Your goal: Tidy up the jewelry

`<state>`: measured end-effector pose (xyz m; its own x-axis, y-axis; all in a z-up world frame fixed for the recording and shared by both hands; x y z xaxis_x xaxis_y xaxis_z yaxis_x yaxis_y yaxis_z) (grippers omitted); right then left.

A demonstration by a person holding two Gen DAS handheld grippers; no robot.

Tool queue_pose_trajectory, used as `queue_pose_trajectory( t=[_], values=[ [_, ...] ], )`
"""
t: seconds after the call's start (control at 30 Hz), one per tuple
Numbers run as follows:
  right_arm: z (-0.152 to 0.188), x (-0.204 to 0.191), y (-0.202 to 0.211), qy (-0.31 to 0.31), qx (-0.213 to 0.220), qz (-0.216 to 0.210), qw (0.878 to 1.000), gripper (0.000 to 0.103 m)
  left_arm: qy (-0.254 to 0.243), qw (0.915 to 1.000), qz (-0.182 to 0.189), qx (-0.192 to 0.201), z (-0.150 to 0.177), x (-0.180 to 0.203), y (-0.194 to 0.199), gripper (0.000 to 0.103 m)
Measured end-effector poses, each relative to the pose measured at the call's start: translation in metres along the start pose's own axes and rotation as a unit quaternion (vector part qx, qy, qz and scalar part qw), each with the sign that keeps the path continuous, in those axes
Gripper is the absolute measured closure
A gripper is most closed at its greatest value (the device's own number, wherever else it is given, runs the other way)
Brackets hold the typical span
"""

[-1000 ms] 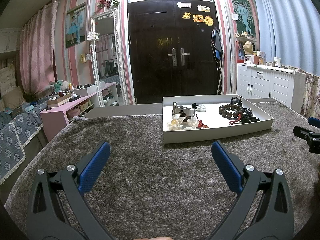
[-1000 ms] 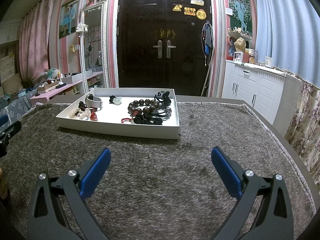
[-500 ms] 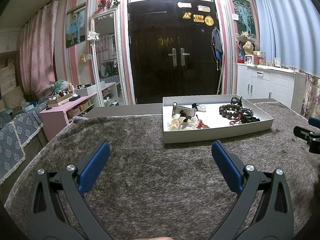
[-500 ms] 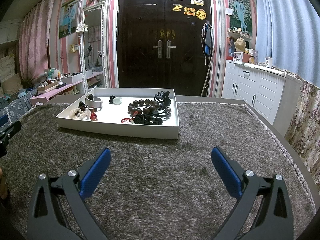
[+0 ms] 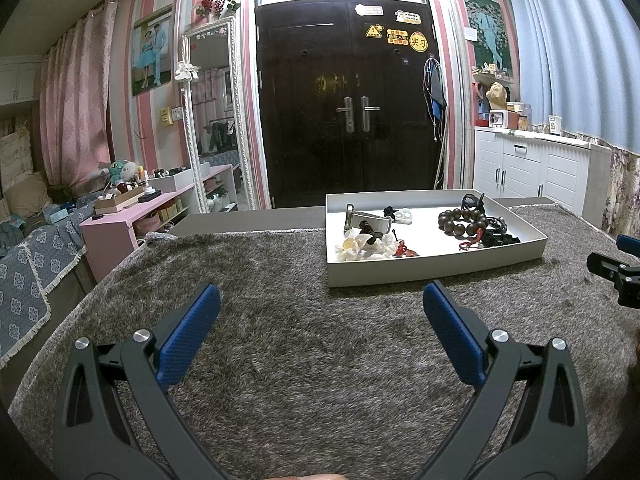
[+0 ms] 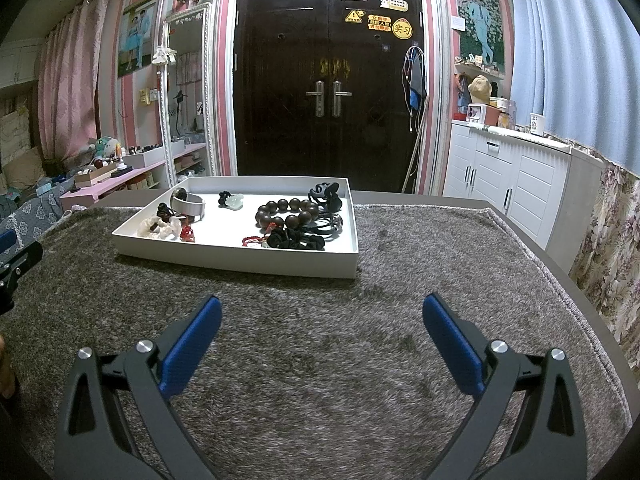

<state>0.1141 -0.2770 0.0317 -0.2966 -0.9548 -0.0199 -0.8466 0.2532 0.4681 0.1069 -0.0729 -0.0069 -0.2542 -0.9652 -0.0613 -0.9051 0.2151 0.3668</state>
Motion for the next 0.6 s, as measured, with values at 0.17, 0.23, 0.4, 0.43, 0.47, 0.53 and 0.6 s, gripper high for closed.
queue_pose_trajectory(
  t=[0.17, 0.23, 0.4, 0.43, 0.47, 0.53, 0.6],
  values=[
    [-0.0001, 0.0, 0.0004, 0.0, 0.0, 0.0, 1.0, 0.003, 0.0, 1.0, 0.0, 0.0, 0.0003, -0.0003, 0.0, 0.003],
    [-0.0001, 0.0, 0.0004, 0.0, 0.0, 0.0, 1.0, 0.003, 0.0, 1.0, 0.0, 0.0, 0.0, -0.0004, 0.0, 0.003],
    [0.0001, 0.0001, -0.0001, 0.0, 0.0, 0.0, 1.0, 0.003, 0.004, 1.0, -0.002, -0.001, 0.001, -0.0016, 0.0, 0.003],
    [0.0001, 0.0001, -0.0001, 0.0, 0.0, 0.0, 1.0, 0.003, 0.006, 1.0, -0.003, -0.002, 0.0014, -0.0024, 0.0, 0.003],
    [0.0, 0.0, 0.0002, 0.0, 0.0, 0.0, 1.0, 0.003, 0.008, 1.0, -0.003, -0.002, 0.0005, -0.0033, -0.0003, 0.003],
    [0.0002, 0.0, -0.0001, 0.0, 0.0, 0.0, 1.0, 0.003, 0.013, 0.9999, -0.003, -0.002, 0.0008, -0.0042, 0.0005, 0.003],
    [0.0001, 0.0001, -0.0001, 0.0, 0.0, 0.0, 1.0, 0.003, 0.013, 0.9999, -0.003, -0.003, 0.0, -0.0033, 0.0004, 0.003]
  ],
)
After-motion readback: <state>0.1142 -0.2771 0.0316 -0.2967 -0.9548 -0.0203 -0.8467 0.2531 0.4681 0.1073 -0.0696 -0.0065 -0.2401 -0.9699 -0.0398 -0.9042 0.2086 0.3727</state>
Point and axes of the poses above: each gripper's, at about its wrist camera, not at the fingertips, and y roughly against the way its jaws point, x to its right, z to its underside, the point moved 5 cm from there along -y, roughly the way its jaws point, and after that the axes turned 5 degrees about z, right-handed, at the moved point
